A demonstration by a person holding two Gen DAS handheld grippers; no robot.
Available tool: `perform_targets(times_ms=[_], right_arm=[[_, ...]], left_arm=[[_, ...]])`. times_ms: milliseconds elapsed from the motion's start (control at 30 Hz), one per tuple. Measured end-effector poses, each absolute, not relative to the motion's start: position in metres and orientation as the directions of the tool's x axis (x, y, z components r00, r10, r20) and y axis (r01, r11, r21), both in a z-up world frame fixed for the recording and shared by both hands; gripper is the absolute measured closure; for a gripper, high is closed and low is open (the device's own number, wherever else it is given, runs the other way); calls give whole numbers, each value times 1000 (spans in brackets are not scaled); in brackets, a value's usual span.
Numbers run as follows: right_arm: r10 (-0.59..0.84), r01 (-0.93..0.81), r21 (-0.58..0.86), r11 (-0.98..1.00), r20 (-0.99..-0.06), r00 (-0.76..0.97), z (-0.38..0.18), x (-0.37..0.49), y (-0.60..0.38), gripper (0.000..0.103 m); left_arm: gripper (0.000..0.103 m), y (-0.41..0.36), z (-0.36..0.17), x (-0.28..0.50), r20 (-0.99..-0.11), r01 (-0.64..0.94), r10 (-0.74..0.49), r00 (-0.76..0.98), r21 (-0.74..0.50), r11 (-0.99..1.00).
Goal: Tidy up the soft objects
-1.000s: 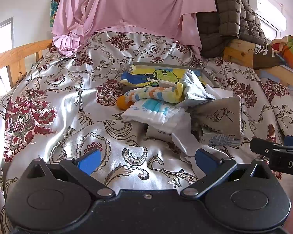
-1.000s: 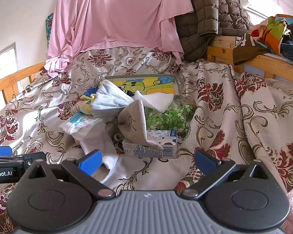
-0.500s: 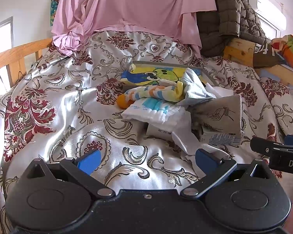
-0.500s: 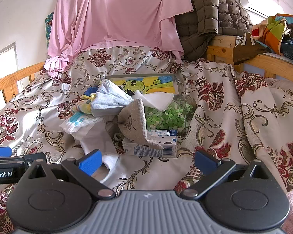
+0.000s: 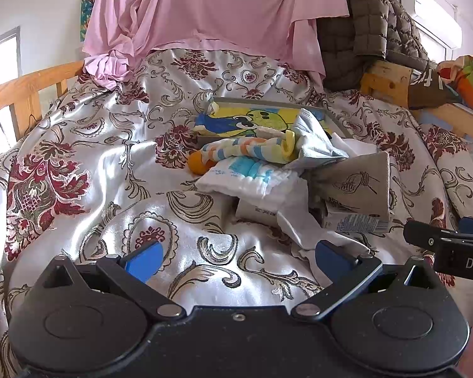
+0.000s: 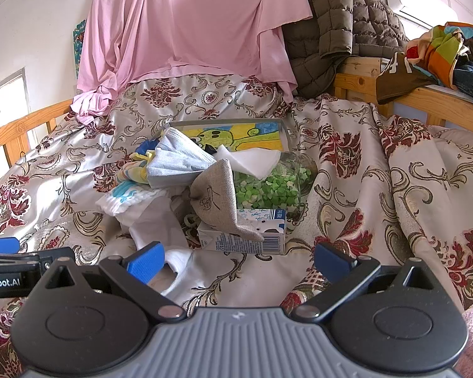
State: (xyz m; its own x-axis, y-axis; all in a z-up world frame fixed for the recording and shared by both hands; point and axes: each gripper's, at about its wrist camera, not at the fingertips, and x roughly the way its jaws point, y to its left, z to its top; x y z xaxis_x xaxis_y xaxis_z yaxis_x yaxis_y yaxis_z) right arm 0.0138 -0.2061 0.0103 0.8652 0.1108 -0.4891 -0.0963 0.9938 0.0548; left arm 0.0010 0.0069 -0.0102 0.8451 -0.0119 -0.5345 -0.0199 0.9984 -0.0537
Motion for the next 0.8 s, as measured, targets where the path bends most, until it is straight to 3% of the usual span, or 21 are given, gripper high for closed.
perform_targets(times_ms=[800], right_arm=[[111, -97, 55, 994, -491, 864, 11, 14, -206, 0]], left_arm=[[1, 7, -9, 2, -537, -21, -11, 844, -54, 998]])
